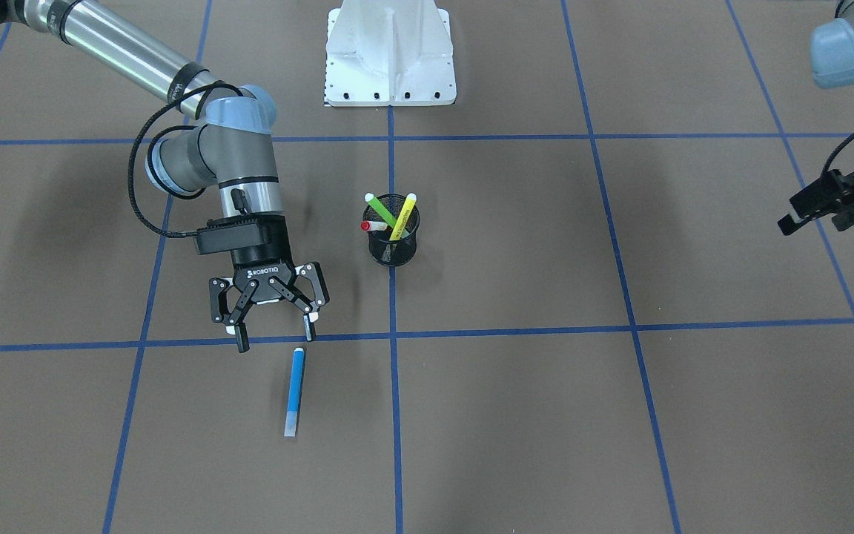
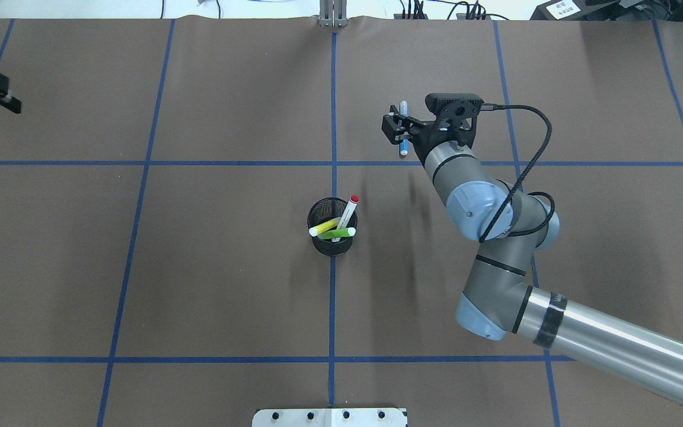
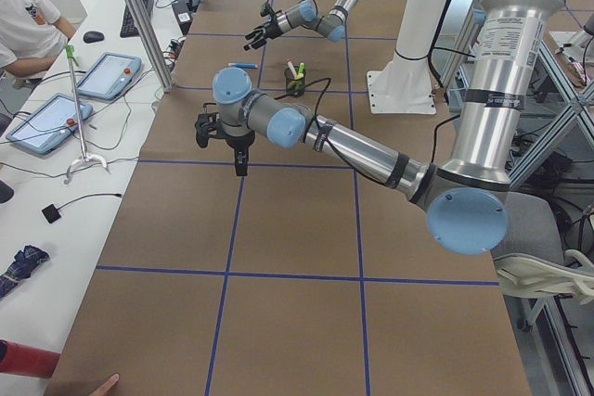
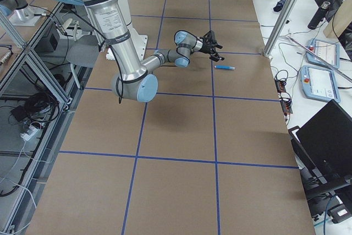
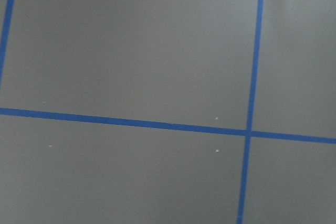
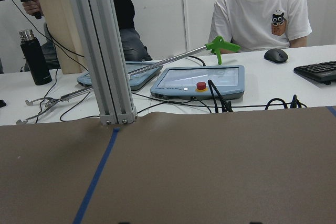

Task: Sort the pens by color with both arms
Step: 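Set the blue marker upright on the table and open the right gripper, then move the left gripper over the pen cup while the right arm withdraws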

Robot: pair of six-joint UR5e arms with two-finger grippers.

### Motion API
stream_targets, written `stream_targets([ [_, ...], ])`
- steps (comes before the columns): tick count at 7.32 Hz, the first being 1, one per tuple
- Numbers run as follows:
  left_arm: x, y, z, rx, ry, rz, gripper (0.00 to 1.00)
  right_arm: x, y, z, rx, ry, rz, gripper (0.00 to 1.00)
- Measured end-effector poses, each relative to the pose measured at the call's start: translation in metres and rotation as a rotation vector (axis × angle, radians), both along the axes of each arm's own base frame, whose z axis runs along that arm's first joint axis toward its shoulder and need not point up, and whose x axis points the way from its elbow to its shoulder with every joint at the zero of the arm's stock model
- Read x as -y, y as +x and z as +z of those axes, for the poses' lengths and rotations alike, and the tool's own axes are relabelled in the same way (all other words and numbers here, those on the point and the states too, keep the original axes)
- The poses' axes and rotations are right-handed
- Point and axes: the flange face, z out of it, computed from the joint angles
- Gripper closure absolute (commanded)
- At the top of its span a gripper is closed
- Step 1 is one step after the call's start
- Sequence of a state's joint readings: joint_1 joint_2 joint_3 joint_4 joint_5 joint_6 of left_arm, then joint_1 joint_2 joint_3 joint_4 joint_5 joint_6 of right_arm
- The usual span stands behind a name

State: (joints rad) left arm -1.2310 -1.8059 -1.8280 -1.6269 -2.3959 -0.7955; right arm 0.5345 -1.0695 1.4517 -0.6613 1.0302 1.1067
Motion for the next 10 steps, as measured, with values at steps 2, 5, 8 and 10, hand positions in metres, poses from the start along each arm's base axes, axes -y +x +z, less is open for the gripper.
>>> stream_targets([
  [2,-0.004,0.083,-0.077,-0.069,-0.126,-0.044,0.0,0.005,0.047,0.019,0.038,-0.061,-0.145,0.0],
  [5,-0.047,0.225,-0.2,-0.111,-0.253,-0.145,0.0,0.056,0.145,0.06,0.058,-0.223,-0.337,0.0],
  [8,-0.043,0.317,-0.293,-0.023,-0.309,-0.183,0.01,0.089,0.252,0.1,0.03,-0.362,-0.513,0.0],
  [10,-0.008,0.386,-0.343,0.077,-0.36,-0.188,0.05,0.077,0.308,0.149,-0.003,-0.386,-0.623,0.0],
])
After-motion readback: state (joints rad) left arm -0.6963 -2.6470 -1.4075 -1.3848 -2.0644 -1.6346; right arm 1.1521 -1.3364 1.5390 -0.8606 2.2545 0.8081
